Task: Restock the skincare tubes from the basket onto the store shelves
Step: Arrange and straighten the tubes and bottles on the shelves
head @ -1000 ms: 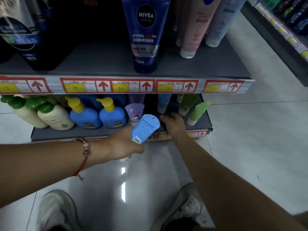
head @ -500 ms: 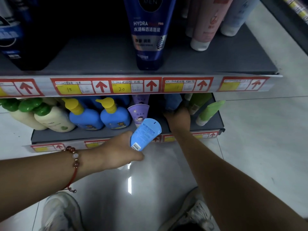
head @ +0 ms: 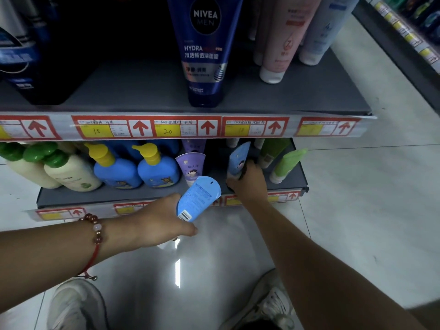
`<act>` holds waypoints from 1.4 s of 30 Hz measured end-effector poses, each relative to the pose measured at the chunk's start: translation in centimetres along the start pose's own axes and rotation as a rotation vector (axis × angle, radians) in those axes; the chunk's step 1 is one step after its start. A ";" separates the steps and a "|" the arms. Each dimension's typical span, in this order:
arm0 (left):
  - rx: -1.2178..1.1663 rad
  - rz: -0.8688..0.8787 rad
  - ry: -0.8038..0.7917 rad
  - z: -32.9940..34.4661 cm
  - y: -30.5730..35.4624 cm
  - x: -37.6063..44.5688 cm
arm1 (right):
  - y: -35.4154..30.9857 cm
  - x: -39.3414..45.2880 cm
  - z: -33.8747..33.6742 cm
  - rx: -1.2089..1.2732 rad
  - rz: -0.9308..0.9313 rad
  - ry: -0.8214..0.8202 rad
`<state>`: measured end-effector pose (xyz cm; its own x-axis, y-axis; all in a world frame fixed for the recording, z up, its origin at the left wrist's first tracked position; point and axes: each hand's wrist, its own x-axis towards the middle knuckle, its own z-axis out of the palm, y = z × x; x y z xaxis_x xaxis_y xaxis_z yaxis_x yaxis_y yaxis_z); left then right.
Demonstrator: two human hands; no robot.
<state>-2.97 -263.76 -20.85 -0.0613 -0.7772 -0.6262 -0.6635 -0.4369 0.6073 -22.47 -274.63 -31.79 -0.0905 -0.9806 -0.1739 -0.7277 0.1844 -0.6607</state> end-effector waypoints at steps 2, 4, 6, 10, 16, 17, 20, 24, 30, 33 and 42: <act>-0.015 -0.003 -0.006 0.0 -0.1 0.1 | 0.4 0.0 0.3 0.035 -0.027 0.024; -0.024 -0.015 -0.015 0.1 -0.1 0.2 | 0.4 0.2 0.6 0.076 0.005 0.021; -0.024 -0.025 -0.021 0.1 -0.1 0.4 | 0.0 0.8 0.9 0.073 0.030 0.029; -0.067 0.021 -0.072 0.5 0.5 0.6 | -0.8 2.7 1.6 0.044 0.023 0.051; -0.058 0.014 -0.054 1.2 0.7 1.7 | -0.8 1.9 1.5 0.123 0.004 0.140; -0.050 0.019 -0.056 1.3 0.8 1.8 | -0.8 0.7 0.9 0.217 0.049 0.174; -0.002 0.040 -0.072 1.7 1.4 2.4 | -1.2 -3.2 -1.4 0.461 0.241 0.010; 0.044 0.064 -0.108 2.5 2.7 3.2 | -2.1 -5.9 -5.3 0.792 0.373 -0.826; 0.044 0.100 -0.237 3.0 4.4 3.6 | -1.5 -6.5 -8.1 0.743 0.328 -0.979; 0.122 0.183 -0.258 2.8 4.7 3.3 | -1.8 -6.4 -7.7 0.614 0.230 -0.917; 0.478 0.178 -0.205 0.7 3.5 3.8 | -2.8 -5.0 -6.9 0.620 0.065 -0.389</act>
<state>-6.07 -267.87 -21.44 -0.3157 -0.6954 -0.6455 -0.8917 -0.0150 0.4524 -24.72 -270.66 -24.02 0.2113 -0.8931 -0.3972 -0.2002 0.3583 -0.9119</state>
